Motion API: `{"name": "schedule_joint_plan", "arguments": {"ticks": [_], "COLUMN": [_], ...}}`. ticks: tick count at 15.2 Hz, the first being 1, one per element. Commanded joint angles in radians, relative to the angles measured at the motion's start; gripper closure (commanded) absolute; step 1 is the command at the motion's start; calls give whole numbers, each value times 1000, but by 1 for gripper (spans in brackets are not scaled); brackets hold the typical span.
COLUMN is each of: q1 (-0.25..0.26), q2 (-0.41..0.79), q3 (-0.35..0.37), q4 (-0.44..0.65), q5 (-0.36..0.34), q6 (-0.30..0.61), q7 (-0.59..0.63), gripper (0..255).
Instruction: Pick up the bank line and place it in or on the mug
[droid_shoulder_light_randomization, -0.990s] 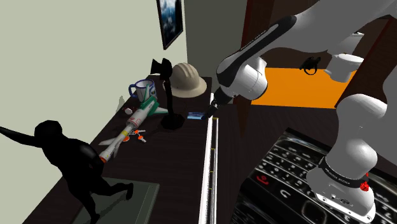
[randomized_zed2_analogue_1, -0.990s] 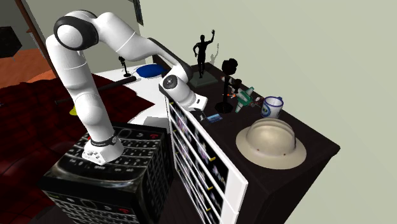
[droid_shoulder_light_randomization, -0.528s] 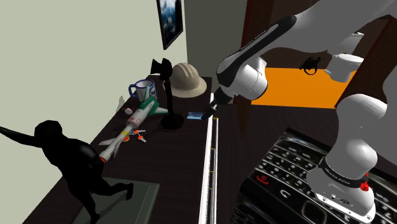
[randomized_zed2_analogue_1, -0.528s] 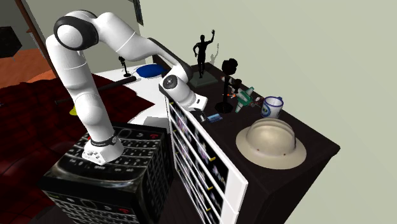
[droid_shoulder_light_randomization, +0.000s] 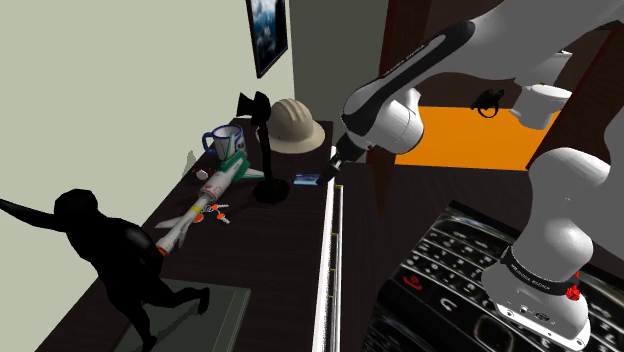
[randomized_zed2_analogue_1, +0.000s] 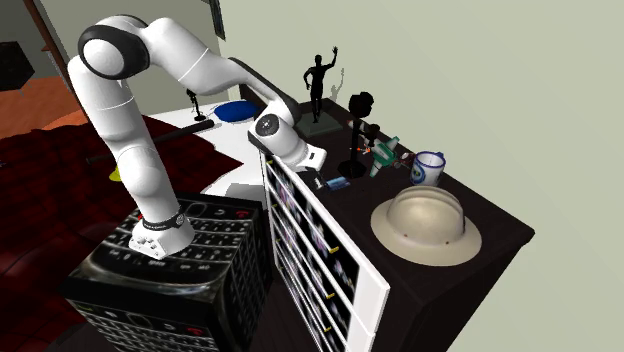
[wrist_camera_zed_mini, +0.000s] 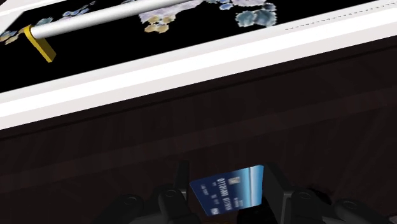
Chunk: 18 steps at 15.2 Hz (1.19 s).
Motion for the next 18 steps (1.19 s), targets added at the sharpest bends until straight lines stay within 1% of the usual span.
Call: {"name": "schedule_joint_plan", "arguments": {"ticks": [1, 5, 9, 13, 18], "q1": [-7, -40, -89, -139, -191], "q2": [-30, -86, -136, -179, -226], "q3": [1, 18, 49, 83, 121], "q4": [-13, -30, -35, -30, -11], "q5": [-89, -264, -411, -523, -624], "q6": [-1, -17, -48, -89, -148], "q7": [78, 231, 360, 460, 553], "gripper": [255, 255, 255, 255, 255]}}
